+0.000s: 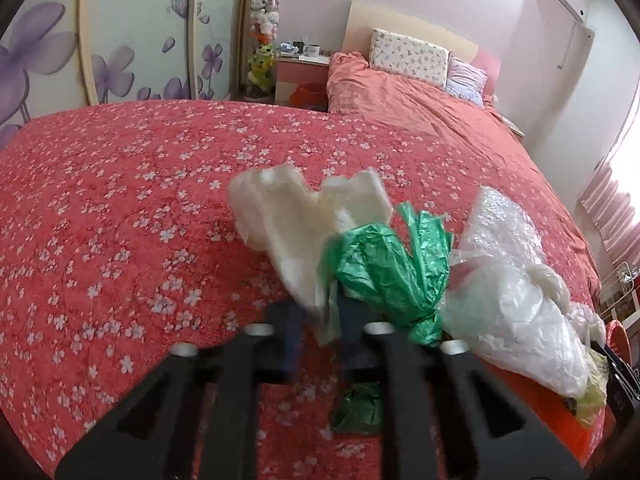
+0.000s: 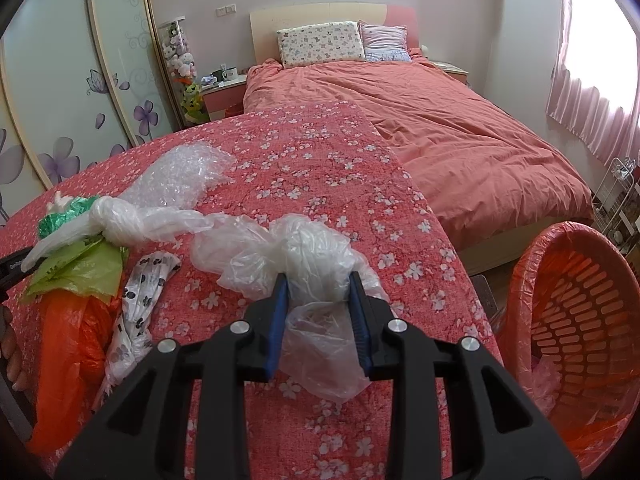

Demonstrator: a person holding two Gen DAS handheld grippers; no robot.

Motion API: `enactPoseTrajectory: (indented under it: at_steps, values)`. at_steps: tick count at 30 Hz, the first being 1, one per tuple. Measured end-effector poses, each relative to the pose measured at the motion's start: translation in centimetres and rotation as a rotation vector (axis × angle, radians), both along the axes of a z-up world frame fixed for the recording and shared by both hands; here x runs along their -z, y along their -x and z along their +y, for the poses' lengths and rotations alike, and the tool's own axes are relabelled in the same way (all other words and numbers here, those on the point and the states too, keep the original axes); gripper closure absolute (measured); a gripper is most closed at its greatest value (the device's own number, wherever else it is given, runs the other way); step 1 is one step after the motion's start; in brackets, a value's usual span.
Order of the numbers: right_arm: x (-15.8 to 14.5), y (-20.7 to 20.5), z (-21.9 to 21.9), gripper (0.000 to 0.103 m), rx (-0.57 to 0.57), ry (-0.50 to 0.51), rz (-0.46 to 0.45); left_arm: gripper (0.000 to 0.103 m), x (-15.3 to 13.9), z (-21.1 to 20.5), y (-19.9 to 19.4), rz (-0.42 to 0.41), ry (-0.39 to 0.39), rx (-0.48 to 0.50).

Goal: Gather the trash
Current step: 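Grasp the white crumpled paper with the left gripper while the right gripper grasps a clear bag, then carry the held paper and clear bag over the orange basket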

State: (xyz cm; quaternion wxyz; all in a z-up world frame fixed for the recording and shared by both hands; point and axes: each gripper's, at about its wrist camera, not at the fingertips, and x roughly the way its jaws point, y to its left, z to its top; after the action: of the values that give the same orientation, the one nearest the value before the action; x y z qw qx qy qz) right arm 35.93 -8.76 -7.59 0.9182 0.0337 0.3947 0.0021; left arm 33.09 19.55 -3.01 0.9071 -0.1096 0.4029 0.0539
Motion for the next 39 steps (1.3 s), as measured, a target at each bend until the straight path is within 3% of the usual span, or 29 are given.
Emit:
enactPoseTrajectory:
  at_steps: [9, 21, 29, 39]
  values:
    - [-0.7, 1.5, -0.2, 0.073, 0.008, -0.002, -0.04, 0.094, -1.8, 1.3, 2.6, -0.071, -0.054, -0.013]
    - [-4.5, 6.1, -1.2, 0.073, 0.015, -0.028, -0.121, 0.094, -5.2, 1.9, 7.5, -0.145, -0.077, -0.027]
    - [-6.9, 9.9, -2.2, 0.073, 0.019, -0.034, -0.172, 0.094, -7.8, -0.5, 10.5, -0.194, -0.068, 0.016]
    - [-8.3, 13.6, -5.2, 0.073, 0.068, -0.053, -0.21, 0.094, -10.2, -6.6, 12.3, -0.243, -0.057, 0.161]
